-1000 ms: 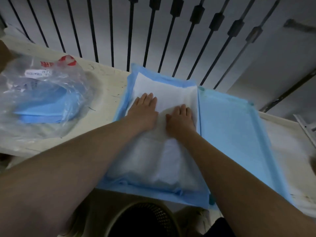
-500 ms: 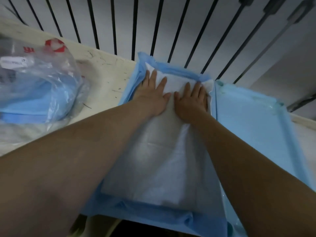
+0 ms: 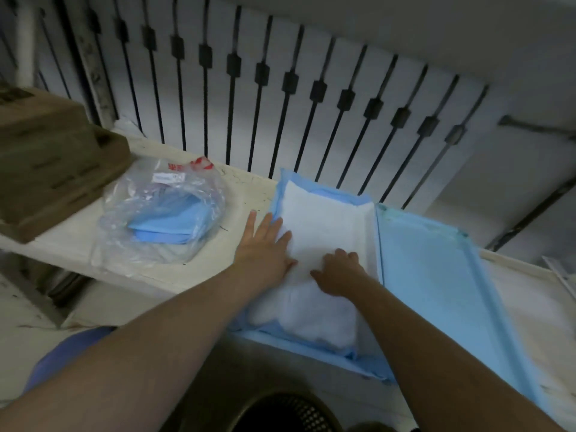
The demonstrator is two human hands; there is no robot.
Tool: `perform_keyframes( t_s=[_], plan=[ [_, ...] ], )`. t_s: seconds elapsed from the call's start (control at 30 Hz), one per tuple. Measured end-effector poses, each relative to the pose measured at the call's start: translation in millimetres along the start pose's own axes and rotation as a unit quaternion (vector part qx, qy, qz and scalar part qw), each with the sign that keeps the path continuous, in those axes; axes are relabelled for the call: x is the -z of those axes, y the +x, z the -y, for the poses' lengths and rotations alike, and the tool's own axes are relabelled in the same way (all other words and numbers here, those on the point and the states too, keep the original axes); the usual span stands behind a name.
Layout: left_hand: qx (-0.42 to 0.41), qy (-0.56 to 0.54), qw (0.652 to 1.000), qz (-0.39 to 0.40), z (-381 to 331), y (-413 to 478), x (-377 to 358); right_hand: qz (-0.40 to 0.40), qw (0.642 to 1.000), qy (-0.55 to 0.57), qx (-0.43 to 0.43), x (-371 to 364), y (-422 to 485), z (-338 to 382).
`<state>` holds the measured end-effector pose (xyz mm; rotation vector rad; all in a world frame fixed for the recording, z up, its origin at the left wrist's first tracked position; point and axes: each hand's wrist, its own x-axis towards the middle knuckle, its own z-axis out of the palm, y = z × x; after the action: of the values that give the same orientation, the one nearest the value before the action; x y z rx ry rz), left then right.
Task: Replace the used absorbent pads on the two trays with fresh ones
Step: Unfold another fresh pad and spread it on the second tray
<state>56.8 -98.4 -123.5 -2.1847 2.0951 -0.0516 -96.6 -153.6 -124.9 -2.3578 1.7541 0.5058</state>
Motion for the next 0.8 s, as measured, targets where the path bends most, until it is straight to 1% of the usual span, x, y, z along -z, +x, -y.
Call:
perform_keyframes(
  t_s=[0.13, 0.2, 0.3, 0.4, 0.5, 0.57, 0.63, 0.73, 0.8],
  plan=[
    [0.083, -0.053, 0.986, -0.134, 40, -30, 12, -0.114, 0.991, 0.058, 0.043, 24, -26, 38],
    [0.121, -0.063, 0.976, -0.169, 64, -43, 12, -0.159, 0.981, 0.085, 0.069, 37, -35, 66],
    [0.169, -0.066, 0.965, -0.191, 97, -54, 1, -0.205, 0.963, 0.117, 0.128, 48, -39, 110],
    [0.202, -0.065, 0.960, -0.182, 132, -62, -13, -0.219, 0.944, 0.168, 0.181, 43, -39, 157],
    [0.210, -0.080, 0.960, -0.168, 155, -66, -22, -0.196, 0.938, 0.159, 0.239, 32, -31, 195],
    [0.206, -0.080, 0.961, -0.165, 165, -67, -26, -0.171, 0.941, 0.141, 0.257, 27, -25, 211],
    [0.189, -0.077, 0.965, -0.166, 174, -67, -32, -0.150, 0.951, 0.119, 0.242, 22, -19, 220],
    [0.170, -0.088, 0.967, -0.165, 184, -61, -43, -0.117, 0.975, 0.118, 0.147, 19, -11, 225],
    [0.175, -0.114, 0.968, -0.140, 184, -55, -49, -0.109, 0.979, 0.142, 0.097, 19, -5, 224]
  ],
)
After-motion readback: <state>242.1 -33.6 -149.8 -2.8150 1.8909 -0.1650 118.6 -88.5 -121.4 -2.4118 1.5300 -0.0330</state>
